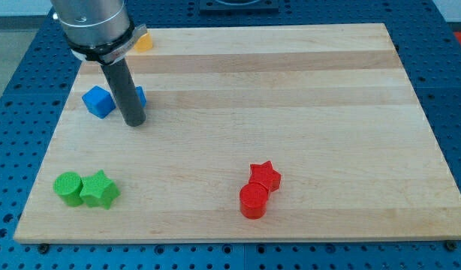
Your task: Keep your hand below the hexagon
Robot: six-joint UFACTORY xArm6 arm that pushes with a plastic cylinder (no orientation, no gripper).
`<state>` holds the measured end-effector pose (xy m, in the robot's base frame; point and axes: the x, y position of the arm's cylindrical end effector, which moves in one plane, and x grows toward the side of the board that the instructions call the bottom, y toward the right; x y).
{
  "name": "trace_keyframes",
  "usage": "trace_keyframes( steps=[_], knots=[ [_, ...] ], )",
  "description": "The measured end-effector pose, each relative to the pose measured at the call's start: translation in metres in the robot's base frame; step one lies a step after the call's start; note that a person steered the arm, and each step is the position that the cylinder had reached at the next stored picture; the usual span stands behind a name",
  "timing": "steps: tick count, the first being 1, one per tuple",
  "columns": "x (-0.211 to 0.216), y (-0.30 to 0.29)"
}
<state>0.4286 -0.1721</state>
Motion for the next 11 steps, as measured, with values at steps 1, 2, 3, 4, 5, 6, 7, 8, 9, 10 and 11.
trace_keyframes(
  steps=[1,2,3,4,5,6,7,8,9,10,11],
  knots=[
    [-0.003,0.0],
    [0.015,0.0],
    [0.029,0.003],
    [0.022,0.033],
    [-0.008,0.065],
    [-0.056,0.076],
    [-0.1,0.054],
    [-0.128,0.01],
    [-0.142,-0.045],
    [-0.156,-0.102],
    [-0.184,-0.132]
  ],
)
